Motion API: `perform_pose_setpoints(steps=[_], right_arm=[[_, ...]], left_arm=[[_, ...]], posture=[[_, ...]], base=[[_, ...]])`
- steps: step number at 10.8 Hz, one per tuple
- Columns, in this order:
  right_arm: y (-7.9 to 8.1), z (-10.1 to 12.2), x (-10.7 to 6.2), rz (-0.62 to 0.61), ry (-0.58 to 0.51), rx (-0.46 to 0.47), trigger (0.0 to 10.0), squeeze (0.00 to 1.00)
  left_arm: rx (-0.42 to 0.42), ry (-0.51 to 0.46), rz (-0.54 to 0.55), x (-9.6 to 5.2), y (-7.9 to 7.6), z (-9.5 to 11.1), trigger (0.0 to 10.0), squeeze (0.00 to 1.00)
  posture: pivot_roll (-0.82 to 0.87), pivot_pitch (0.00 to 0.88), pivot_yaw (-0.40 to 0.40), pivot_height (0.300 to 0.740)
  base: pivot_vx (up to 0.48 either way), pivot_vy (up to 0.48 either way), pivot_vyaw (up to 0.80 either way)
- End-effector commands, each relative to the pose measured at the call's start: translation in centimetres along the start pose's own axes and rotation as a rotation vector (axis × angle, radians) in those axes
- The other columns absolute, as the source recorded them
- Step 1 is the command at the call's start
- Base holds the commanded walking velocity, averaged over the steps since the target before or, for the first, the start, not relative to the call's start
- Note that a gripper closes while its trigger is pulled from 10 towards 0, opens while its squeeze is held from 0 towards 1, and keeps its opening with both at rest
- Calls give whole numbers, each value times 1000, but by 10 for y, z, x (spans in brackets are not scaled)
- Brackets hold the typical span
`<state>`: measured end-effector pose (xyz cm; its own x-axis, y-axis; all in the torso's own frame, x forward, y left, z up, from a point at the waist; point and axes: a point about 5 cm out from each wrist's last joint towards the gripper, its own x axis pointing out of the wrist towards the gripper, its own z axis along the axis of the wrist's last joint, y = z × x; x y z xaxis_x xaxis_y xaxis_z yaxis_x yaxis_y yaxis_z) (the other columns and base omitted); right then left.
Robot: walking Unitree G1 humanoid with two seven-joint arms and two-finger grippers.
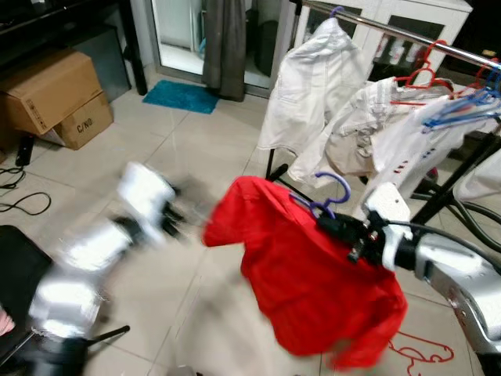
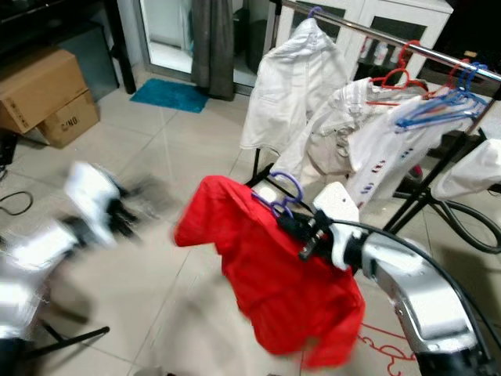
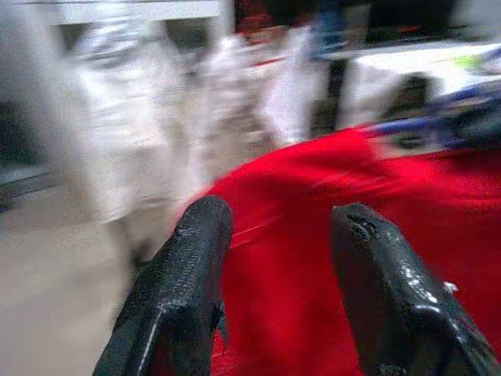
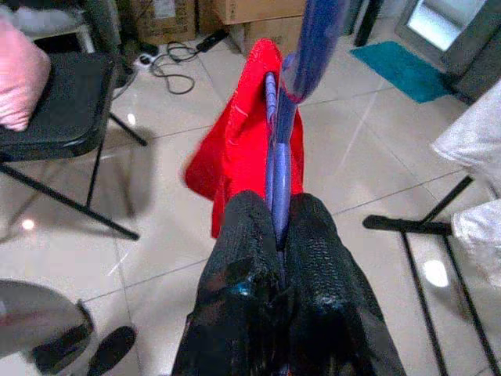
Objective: Hang hanger
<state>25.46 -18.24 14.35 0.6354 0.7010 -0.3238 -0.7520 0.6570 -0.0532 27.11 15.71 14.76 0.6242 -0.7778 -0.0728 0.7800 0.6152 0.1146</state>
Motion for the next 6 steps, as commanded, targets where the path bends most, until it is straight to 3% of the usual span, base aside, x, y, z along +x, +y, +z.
perform_pose_setpoints(steps=[1, 2, 5, 6], right_arm=[[-1, 5, -6, 10, -18, -50, 0, 0], [1, 1, -8, 24, 13, -100, 0, 0], [1, 3, -18, 69, 25, -152, 0, 0], [-1, 2, -20, 82, 46, -179, 0, 0]], left_arm=[[59, -15, -67, 9, -9, 6, 10000, 0], [93, -27, -71, 15, -4, 10, 10000, 0], [318, 108, -199, 13, 5, 2, 10000, 0], [357, 100, -203, 15, 11, 4, 10000, 0]], posture=[[25, 34, -49, 740], [11, 30, -37, 740], [-4, 19, -32, 740], [-6, 16, -33, 740]], base=[[0, 0, 0], [0, 0, 0], [0, 0, 0], [0, 0, 0]])
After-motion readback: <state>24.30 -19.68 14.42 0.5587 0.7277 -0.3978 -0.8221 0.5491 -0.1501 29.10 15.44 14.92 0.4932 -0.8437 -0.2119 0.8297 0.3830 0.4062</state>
